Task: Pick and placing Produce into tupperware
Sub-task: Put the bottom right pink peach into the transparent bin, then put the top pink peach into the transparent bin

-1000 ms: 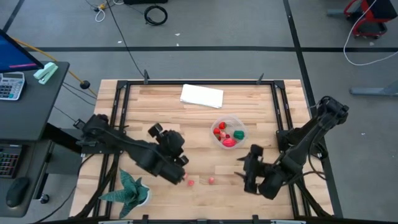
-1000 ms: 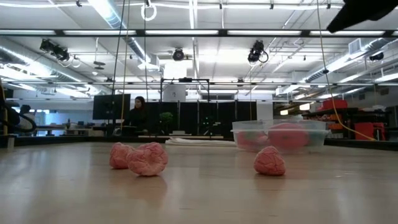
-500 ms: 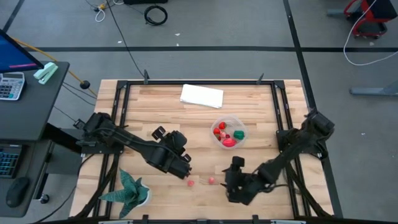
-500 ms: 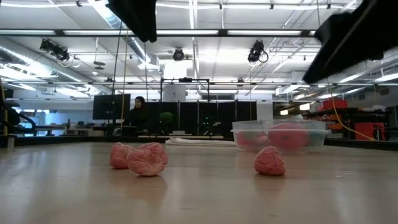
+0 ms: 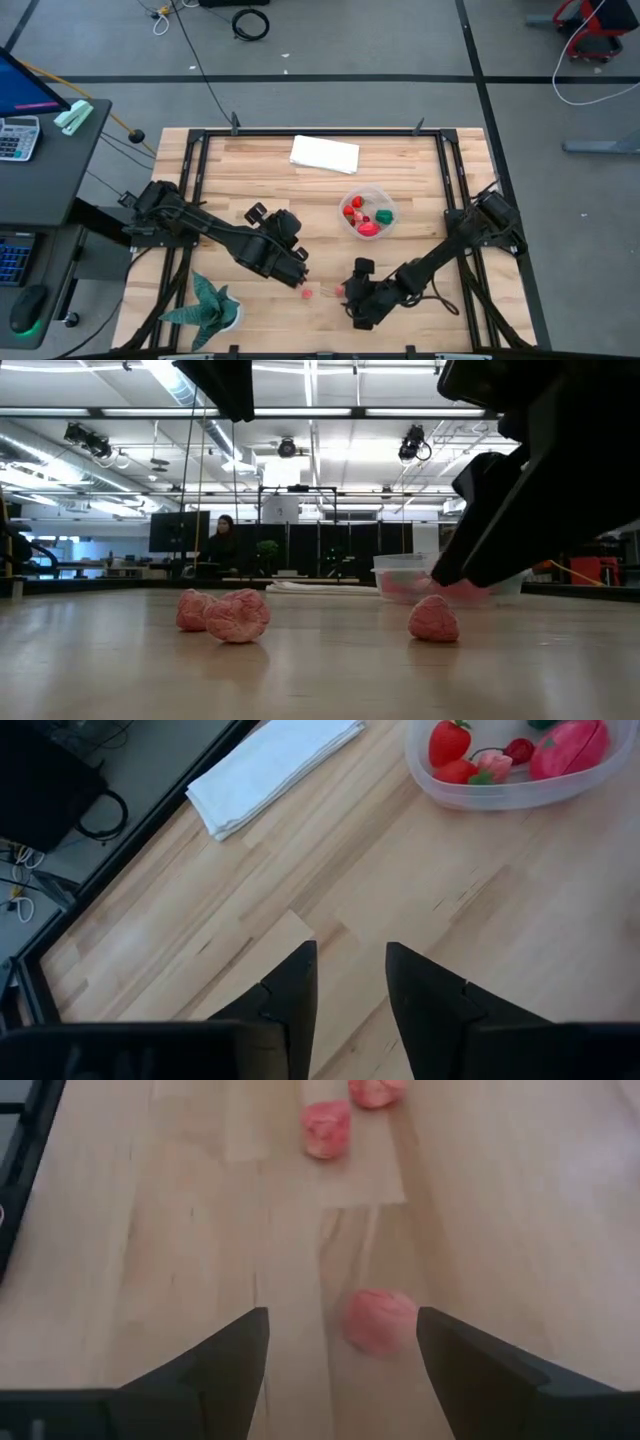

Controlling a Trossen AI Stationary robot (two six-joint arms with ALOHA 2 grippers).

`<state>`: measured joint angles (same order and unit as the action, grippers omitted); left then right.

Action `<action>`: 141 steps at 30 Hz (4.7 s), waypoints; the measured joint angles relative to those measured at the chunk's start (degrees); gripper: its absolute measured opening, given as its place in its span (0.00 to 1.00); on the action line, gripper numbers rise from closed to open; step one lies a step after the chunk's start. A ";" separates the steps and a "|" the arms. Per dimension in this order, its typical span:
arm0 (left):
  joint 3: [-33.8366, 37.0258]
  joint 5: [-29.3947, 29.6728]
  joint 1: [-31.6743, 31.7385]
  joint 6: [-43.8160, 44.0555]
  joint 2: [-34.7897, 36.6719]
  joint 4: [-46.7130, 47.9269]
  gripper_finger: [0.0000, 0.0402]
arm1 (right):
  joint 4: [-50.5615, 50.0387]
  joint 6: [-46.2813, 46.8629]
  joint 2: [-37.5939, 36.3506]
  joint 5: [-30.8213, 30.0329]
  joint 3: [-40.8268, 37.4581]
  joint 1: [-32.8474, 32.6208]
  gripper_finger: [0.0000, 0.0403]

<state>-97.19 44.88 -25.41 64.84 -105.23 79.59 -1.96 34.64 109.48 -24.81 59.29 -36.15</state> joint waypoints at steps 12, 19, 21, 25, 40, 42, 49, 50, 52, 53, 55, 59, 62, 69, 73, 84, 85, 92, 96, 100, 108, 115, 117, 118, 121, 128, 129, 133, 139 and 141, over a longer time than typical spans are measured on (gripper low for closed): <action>0.00 0.02 0.00 -0.02 0.00 0.02 0.29 | 1.97 -0.19 4.66 -2.25 0.04 1.84 0.66; 0.00 0.02 0.00 -0.04 0.00 0.13 0.29 | 2.06 1.09 4.73 -1.65 0.04 1.95 0.61; -0.02 0.02 0.00 -0.11 0.00 0.13 0.28 | 2.05 1.61 4.73 -1.40 0.04 1.98 0.55; -0.02 0.02 0.00 -0.13 0.00 0.15 0.28 | 0.71 0.55 3.71 -0.66 0.04 2.18 0.41; -0.02 0.01 -0.93 0.31 0.00 0.13 0.28 | -43.22 5.11 -30.18 -21.82 0.02 6.89 0.23; -0.02 0.02 -1.28 0.52 0.00 0.11 0.28 | -46.89 7.94 -33.87 -21.63 -0.17 8.39 0.24; -0.04 0.00 -1.95 0.62 0.00 -0.10 0.28 | -43.14 9.71 -39.00 -18.65 -9.81 13.43 0.28; -0.04 0.02 -2.11 0.63 0.00 -0.22 0.28 | -41.05 10.44 -39.01 -18.12 -12.42 14.20 0.29; -0.04 0.03 -2.19 0.63 0.00 -0.50 0.28 | -35.21 10.60 -38.93 -16.31 -17.73 15.70 0.30; -0.04 0.04 -2.23 0.63 0.00 -0.52 0.28 | -32.10 10.19 -38.92 -15.03 -19.99 16.38 0.31; -0.04 0.02 -2.23 0.63 0.00 -0.52 0.28 | -27.57 8.63 -39.07 -12.80 -22.91 17.56 0.32; -0.04 0.02 -2.21 0.20 0.00 -0.50 0.28 | -26.00 3.96 -39.16 -12.09 -23.29 19.15 0.33; -0.04 0.02 -2.14 0.05 0.00 -0.50 0.28 | -24.53 1.68 -39.20 -8.14 -22.10 20.87 0.37; -0.04 -0.18 -2.16 0.51 0.00 -1.07 0.28 | -22.95 -0.11 -39.12 -6.98 -22.01 22.65 0.47; -0.04 -4.85 -2.19 0.49 0.00 -3.85 0.29 | -21.56 4.37 -39.54 -6.59 -22.01 21.91 0.49; 0.13 -18.57 -4.51 -6.62 -4.77 -10.82 0.36 | -19.91 6.32 -39.64 -5.98 -22.01 12.07 0.47; 0.13 -19.67 -4.81 -7.12 -5.70 -11.26 0.37 | -19.80 6.22 -39.64 -6.08 -22.01 11.12 0.47; 0.20 -22.97 -5.74 -6.99 -12.41 -16.36 0.50 | -19.23 1.39 -39.86 -6.65 -22.01 9.39 0.47; 0.22 -26.24 -5.22 -6.95 -14.55 -18.57 0.56 | -19.27 1.16 -39.90 -6.65 -22.01 10.36 0.47; 0.22 -28.83 -5.04 -5.43 -15.44 -18.85 0.59 | -19.25 -0.25 -39.90 -6.70 -22.01 11.77 0.47; 0.22 -30.26 -5.40 -5.06 -17.54 -20.02 0.61 | -19.14 -0.30 -39.92 -6.66 -22.01 12.90 0.47; 0.24 -31.00 -4.98 -5.51 -19.87 -18.68 0.60 | -18.59 -0.30 -40.19 -6.63 -21.84 12.90 0.47; 0.24 -30.70 -4.63 -5.52 -19.91 -17.10 0.60 | -18.68 -0.23 -40.31 -6.60 -21.84 12.90 0.47; 0.24 -30.49 -4.37 -5.51 -19.91 -16.89 0.60 | -18.55 -0.12 -40.38 -6.63 -21.84 12.90 0.47; 0.24 -30.40 -3.74 -5.53 -19.91 -17.34 0.59 | -18.54 -0.01 -40.49 -6.61 -21.84 12.90 0.47; 0.24 -31.33 -3.52 -5.67 -20.87 -18.92 0.58 | -18.53 0.04 -40.51 -6.61 -21.84 12.88 0.47; 0.22 -31.67 -3.56 -5.66 -21.08 -19.24 0.58 | -18.51 0.03 -40.51 -6.60 -21.84 12.88 0.47; 0.26 -32.29 -3.52 -5.66 -21.71 -19.35 0.57 | -18.33 0.08 -40.51 -6.59 -21.84 12.88 0.47; 0.24 -32.55 -3.11 -6.32 -21.77 -19.32 0.49 | -18.11 0.10 -40.51 -6.61 -21.84 12.88 0.47; 0.24 -32.50 -2.86 -7.18 -21.79 -19.30 0.42 | -18.08 0.08 -40.51 -6.60 -21.84 12.88 0.47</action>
<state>-96.95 12.39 -28.27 57.66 -127.02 60.30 -20.04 34.72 68.97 -31.41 37.45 -23.27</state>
